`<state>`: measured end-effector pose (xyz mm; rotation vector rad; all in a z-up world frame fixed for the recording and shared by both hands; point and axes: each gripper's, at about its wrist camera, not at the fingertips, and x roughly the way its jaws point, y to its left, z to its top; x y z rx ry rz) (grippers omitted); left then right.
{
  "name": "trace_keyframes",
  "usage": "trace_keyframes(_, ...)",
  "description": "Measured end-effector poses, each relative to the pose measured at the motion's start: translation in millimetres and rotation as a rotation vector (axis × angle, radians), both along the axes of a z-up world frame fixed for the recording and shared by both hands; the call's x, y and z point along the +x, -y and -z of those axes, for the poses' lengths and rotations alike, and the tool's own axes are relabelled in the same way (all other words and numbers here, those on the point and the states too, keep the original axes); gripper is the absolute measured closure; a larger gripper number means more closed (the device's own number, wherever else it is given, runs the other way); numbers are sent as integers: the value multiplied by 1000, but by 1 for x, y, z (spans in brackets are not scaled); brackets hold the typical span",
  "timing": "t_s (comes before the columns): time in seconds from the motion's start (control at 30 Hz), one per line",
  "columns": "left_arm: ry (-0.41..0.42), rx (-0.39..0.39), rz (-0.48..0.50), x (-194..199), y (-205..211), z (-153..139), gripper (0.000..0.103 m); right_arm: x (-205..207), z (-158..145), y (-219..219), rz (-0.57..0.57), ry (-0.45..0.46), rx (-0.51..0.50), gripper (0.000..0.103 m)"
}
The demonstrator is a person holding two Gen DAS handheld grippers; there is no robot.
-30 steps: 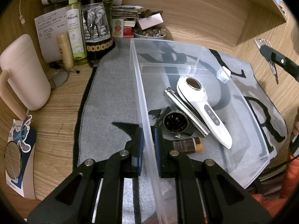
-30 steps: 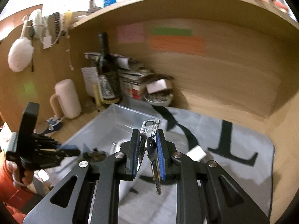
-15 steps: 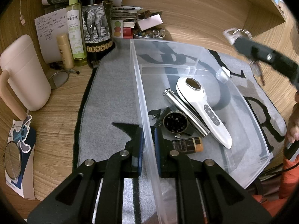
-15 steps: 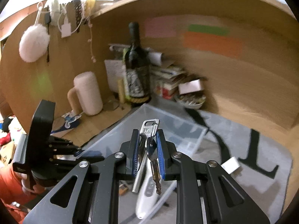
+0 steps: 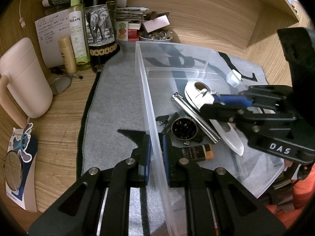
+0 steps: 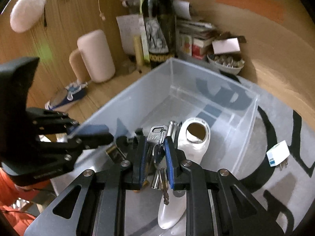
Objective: Organize rigid objects
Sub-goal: 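Carry the silver keys into the clear box and open the right tool, then move the right tool to the white plug adapter and grasp it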
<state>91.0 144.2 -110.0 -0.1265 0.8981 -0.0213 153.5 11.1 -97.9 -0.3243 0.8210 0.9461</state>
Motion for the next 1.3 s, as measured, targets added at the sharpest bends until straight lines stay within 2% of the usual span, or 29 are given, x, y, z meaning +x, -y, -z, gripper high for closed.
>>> trace_keyframes(0.3,0,-1,-1,0,1,1,91,-3,-1,-1,-1,10,-34,82)
trace_keyframes(0.6,0,0,0,0,0,1,91,-5,-22,13,51,95,8,48)
trace_keyframes(0.67,-1,0,0,0,1,1,91,-5,-30,19,73,123,26,38)
trace_keyframes(0.93,1,0,0,0,0,1,91,11,-71,66,212,265,83,31)
trace_keyframes(1.03,1,0,0,0,0,1,91,27,-77,84,279,276,88,31)
trace_keyframes(1.17,0,0,0,0,0,1,91,51,-74,103,355,279,62,31)
trace_keyframes(1.3,1,-1,-1,0,0,1,91,77,-56,117,404,232,28,31)
